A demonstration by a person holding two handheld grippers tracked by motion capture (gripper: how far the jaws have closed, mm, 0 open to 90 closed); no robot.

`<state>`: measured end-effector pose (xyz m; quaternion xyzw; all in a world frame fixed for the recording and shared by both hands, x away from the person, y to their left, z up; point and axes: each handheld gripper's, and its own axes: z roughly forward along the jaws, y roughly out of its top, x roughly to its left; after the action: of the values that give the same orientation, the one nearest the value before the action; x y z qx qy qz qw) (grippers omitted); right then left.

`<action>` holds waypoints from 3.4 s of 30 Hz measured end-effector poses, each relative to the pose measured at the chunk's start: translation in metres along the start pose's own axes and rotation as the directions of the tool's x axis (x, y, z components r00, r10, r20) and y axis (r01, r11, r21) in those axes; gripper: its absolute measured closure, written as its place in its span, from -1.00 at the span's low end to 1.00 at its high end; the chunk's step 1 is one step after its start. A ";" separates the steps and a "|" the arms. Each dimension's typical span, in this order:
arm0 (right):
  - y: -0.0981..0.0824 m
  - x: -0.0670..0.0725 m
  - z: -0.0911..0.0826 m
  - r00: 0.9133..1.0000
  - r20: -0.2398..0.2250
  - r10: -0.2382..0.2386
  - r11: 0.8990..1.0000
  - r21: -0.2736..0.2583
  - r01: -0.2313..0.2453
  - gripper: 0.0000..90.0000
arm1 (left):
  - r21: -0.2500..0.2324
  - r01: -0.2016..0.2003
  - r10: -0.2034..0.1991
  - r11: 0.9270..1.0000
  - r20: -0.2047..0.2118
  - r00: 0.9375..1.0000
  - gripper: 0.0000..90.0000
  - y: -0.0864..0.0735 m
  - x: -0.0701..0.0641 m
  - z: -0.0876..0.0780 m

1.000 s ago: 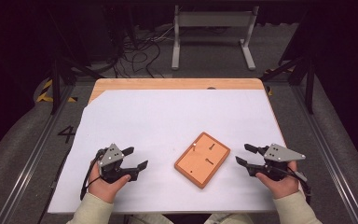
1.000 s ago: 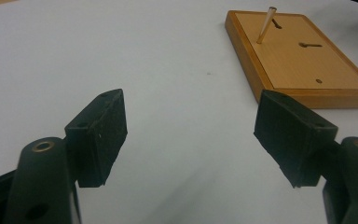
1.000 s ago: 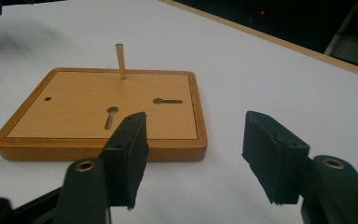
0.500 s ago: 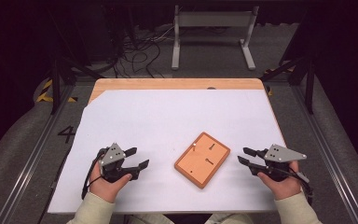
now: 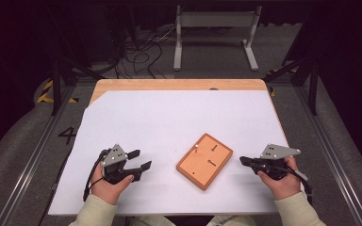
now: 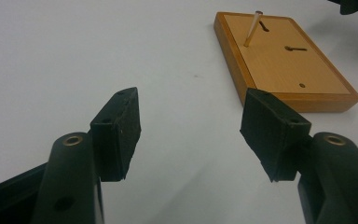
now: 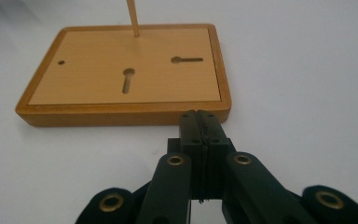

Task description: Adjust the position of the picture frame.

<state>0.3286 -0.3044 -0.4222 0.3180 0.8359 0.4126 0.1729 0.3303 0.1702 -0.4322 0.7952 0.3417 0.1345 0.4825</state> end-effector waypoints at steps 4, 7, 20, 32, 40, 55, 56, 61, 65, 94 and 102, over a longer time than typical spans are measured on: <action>0.004 -0.001 0.005 1.000 0.013 0.008 0.999 0.048 -0.009 1.00 | -0.007 -0.010 0.010 1.000 -0.003 1.000 -0.21 0.001 0.002 0.003; 0.005 -0.002 0.010 1.000 0.016 0.015 0.997 0.079 -0.016 1.00 | -0.003 0.002 -0.002 1.000 -0.003 1.000 -0.24 0.002 0.003 0.004; 0.008 -0.007 0.030 0.999 0.042 0.034 0.983 0.181 -0.041 1.00 | -0.015 0.018 -0.018 1.000 -0.022 1.000 -0.24 0.012 0.006 0.014; 0.014 -0.005 0.050 0.997 0.070 0.012 0.972 0.235 -0.029 1.00 | -0.023 0.004 -0.005 1.000 -0.021 1.000 -0.18 0.011 0.008 0.018; 0.019 -0.007 0.059 0.996 0.089 0.013 0.969 0.246 -0.034 1.00 | -0.006 0.004 -0.004 1.000 -0.022 1.000 -0.04 0.010 0.008 0.020; 0.045 -0.006 0.097 0.996 0.083 0.011 0.976 0.217 -0.029 1.00 | 0.032 -0.008 0.008 0.999 -0.002 1.000 0.28 0.007 0.009 0.023; 0.047 -0.005 0.100 0.996 0.088 0.011 0.976 0.217 -0.029 1.00 | 0.037 -0.016 0.016 0.999 0.002 1.000 0.32 0.007 0.009 0.024; 0.052 -0.003 0.107 0.997 0.083 -0.002 0.977 0.211 -0.015 1.00 | 0.055 -0.015 0.014 0.998 0.021 1.000 0.54 0.006 0.007 0.028; 0.059 -0.001 0.115 0.996 0.082 -0.019 0.978 0.206 0.001 1.00 | 0.064 -0.027 0.024 0.998 0.036 0.999 0.61 0.007 0.006 0.030; 0.048 -0.013 0.059 0.992 0.103 0.069 0.995 0.064 -0.075 1.00 | 0.196 -0.054 0.020 0.979 0.171 0.985 0.99 0.008 -0.024 0.088; 0.048 -0.016 0.056 0.992 0.102 0.076 0.994 0.065 -0.082 1.00 | 0.196 -0.105 0.055 0.975 0.245 0.968 0.99 0.012 -0.041 0.099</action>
<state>0.3900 -0.2602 -0.4169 0.3768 0.8268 0.3737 0.1868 0.3588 0.0722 -0.4668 0.8646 0.2612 0.0214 0.4287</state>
